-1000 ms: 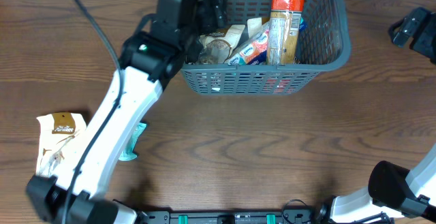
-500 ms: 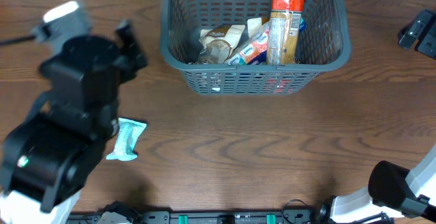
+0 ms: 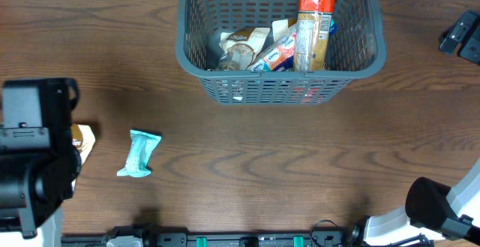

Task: Pack container
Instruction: 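Withdraw the left gripper to the second Pantree bag at lower left, then lower the left gripper and grasp the second Pantree rice bag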

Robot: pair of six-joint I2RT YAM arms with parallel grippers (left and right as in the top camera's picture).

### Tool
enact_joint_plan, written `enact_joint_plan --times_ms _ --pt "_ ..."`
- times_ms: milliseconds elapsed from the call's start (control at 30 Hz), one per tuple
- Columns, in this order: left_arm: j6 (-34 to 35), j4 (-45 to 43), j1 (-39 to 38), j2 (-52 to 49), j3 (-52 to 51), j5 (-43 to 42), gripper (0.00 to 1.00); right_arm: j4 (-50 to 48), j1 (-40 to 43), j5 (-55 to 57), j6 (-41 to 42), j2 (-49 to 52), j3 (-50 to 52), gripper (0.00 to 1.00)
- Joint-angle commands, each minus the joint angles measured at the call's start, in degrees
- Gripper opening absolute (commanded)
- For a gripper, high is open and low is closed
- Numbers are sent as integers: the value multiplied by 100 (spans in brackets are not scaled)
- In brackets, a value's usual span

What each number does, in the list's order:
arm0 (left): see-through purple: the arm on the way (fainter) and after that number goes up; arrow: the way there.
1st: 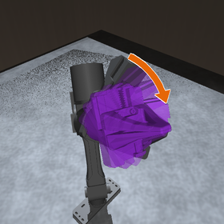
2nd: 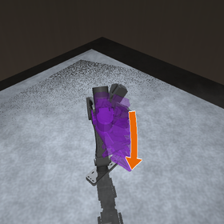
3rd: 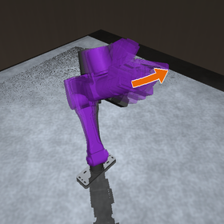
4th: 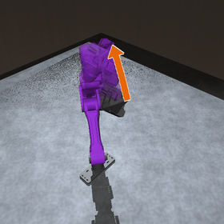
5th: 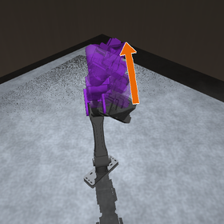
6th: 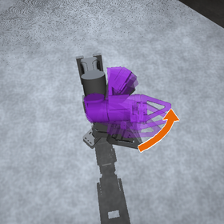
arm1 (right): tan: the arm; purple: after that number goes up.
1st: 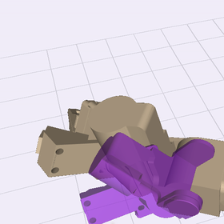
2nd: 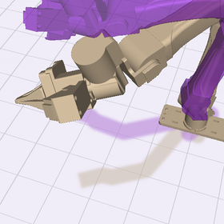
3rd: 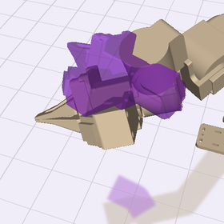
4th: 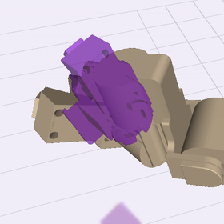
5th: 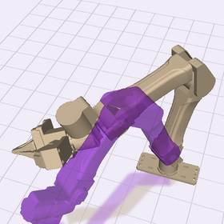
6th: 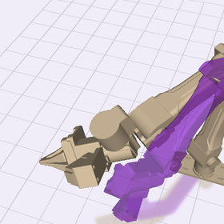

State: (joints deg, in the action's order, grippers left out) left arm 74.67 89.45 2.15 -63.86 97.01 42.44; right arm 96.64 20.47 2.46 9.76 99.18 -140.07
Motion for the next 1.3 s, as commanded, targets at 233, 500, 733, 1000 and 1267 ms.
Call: enact_joint_plan --times_ms 233,500,733,1000,1267 --pt "2151 -24 1971 -409 -490 -1231 99 20 24 74 -105 7 15 99" --pt "2573 -837 3198 -1342 -1248 -3469 99 50 24 76 -107 7 15 99" --pt "2573 -966 3845 -2076 -1519 -4002 99 44 24 76 -107 7 15 99" --pt "2396 -1587 4251 -2352 -2022 -4238 99 55 24 74 -107 7 15 99" --pt "2267 -2535 4258 -2363 -3130 -4041 99 63 24 74 -107 7 15 99"
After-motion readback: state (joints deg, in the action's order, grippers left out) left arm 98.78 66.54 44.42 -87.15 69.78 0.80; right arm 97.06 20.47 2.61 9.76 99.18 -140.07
